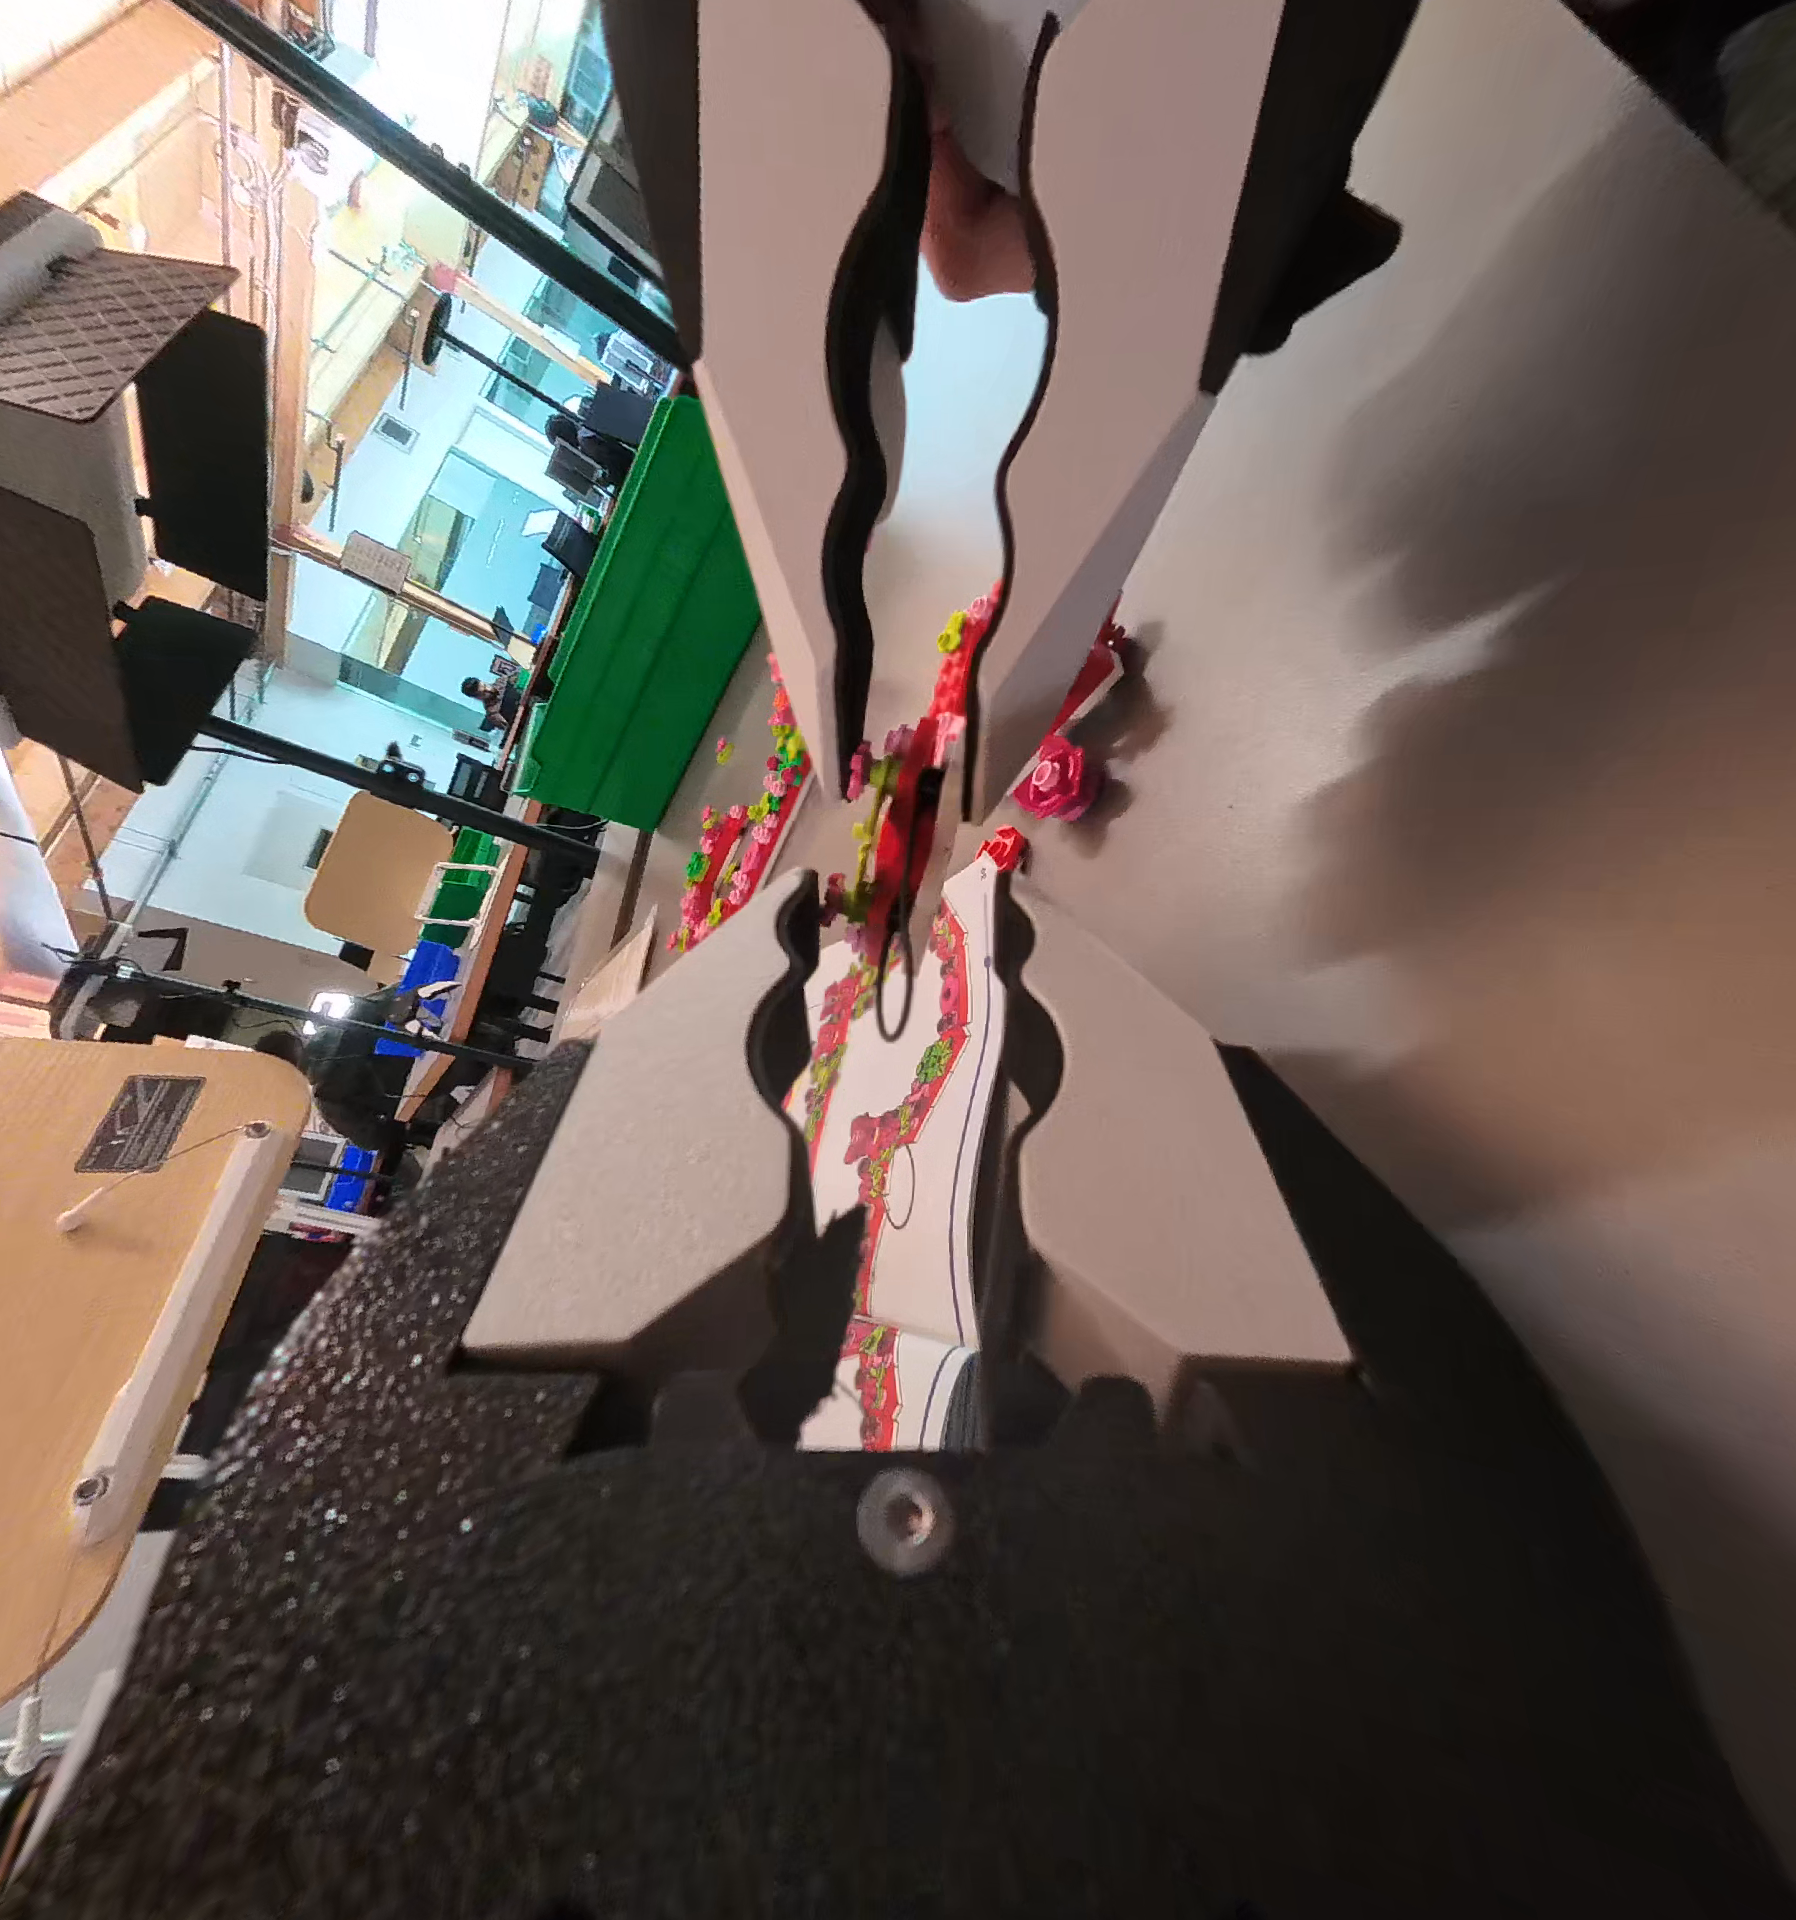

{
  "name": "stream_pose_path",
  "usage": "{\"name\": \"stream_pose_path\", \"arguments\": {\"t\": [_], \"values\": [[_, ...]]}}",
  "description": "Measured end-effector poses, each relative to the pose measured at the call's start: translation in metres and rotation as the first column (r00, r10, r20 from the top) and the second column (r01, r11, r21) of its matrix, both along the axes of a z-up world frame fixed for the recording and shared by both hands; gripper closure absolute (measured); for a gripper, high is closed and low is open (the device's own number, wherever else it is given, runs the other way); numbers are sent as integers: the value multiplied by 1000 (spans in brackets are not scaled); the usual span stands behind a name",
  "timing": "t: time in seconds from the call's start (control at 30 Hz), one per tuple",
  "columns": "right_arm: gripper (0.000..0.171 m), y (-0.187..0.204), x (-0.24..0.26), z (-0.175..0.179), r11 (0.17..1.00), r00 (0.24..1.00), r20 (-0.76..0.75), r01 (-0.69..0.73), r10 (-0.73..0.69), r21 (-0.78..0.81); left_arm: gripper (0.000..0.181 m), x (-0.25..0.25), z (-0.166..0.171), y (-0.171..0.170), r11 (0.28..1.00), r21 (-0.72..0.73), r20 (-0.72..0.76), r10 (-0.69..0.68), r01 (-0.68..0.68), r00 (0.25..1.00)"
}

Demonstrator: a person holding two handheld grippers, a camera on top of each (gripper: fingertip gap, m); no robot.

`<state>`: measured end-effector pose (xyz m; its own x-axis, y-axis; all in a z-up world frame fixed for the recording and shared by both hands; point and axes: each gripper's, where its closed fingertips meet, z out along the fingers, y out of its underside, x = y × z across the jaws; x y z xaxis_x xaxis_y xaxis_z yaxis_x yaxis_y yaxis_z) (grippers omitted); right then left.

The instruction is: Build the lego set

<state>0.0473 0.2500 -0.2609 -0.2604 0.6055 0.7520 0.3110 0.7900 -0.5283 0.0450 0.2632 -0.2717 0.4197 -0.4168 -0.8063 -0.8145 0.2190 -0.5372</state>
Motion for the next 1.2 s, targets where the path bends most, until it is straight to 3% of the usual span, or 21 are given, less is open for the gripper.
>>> {"name": "stream_pose_path", "arguments": {"t": [0.13,0.33,0.43,0.53,0.63,0.87,1.0,1.2], "values": [[153,-2,2,-3,1000,1000,14,-17,17,12,162,-1,0,-1,1000,20,-20,-4,5,1000],[153,-6,4,-4,998,999,11,-50,50,-30,162,1,0,-5,998,55,-91,-29,34,995],[147,9,11,-4,975,998,57,-3,16,-221,163,-2,-4,-6,998,56,-140,-31,39,990],[148,39,21,-23,884,969,238,172,-72,-434,164,-2,-15,-8,997,22,-190,-73,78,979],[148,46,29,-42,814,917,396,260,-39,-520,164,1,-21,-12,994,5,-216,-109,112,970],[142,47,28,-55,833,836,549,300,5,-465,164,9,-27,-19,985,-10,-246,-169,172,954],[146,48,27,-61,865,807,591,290,8,-409,164,11,-30,-22,982,-17,-262,-185,187,947],[149,47,22,-59,874,817,576,261,27,-411,164,11,-31,-25,979,-34,-250,-205,203,946]]}}
